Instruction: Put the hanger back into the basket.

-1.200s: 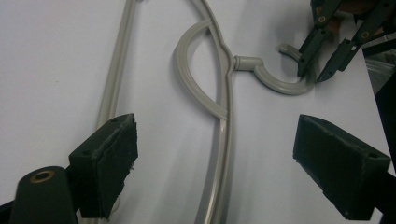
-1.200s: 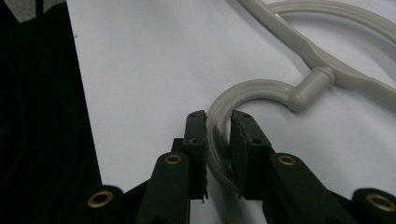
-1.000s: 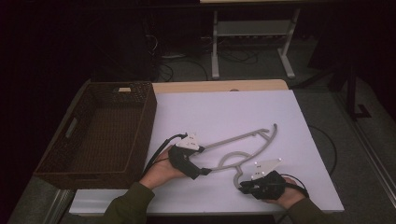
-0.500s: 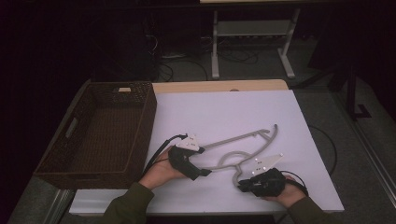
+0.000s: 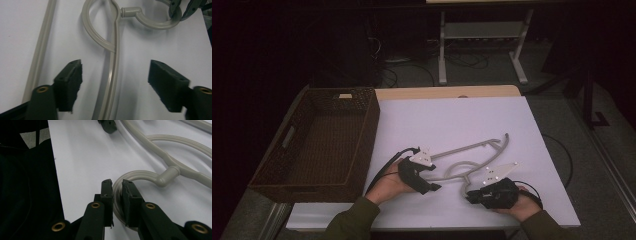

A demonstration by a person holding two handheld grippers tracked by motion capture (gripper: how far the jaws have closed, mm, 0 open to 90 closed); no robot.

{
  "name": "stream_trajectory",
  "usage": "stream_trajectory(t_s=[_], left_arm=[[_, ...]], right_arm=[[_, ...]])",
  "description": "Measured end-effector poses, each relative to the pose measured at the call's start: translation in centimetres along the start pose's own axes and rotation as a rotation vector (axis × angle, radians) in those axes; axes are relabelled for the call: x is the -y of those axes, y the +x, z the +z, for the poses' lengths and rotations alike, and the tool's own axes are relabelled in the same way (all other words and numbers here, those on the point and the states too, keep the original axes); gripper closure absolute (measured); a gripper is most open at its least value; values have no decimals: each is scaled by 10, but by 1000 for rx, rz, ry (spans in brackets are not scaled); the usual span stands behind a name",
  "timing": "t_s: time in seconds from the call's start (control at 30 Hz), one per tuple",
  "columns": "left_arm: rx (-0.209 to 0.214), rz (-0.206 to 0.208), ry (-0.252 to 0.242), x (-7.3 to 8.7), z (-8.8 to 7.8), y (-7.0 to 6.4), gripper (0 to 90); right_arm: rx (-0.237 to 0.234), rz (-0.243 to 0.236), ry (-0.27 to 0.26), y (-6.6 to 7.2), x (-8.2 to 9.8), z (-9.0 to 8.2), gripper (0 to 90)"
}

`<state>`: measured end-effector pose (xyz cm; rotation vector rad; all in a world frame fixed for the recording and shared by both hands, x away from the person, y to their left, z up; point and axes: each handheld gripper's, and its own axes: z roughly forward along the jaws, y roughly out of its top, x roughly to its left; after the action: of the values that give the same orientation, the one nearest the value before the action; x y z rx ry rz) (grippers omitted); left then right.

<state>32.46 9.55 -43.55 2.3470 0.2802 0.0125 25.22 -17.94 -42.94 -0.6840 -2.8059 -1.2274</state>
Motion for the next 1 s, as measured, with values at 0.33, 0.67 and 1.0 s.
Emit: stream_trajectory(t_s=[0.33, 0.67, 1.0], left_arm=[[24, -1, 52, -7, 12, 4, 542], [34, 1, 62, -11, 16, 6, 704], [57, 10, 61, -12, 15, 6, 802]], right_arm=[[-8, -3, -25, 1, -4, -5, 794], [-11, -15, -54, 3, -10, -10, 793], [-18, -25, -67, 3, -12, -13, 791]])
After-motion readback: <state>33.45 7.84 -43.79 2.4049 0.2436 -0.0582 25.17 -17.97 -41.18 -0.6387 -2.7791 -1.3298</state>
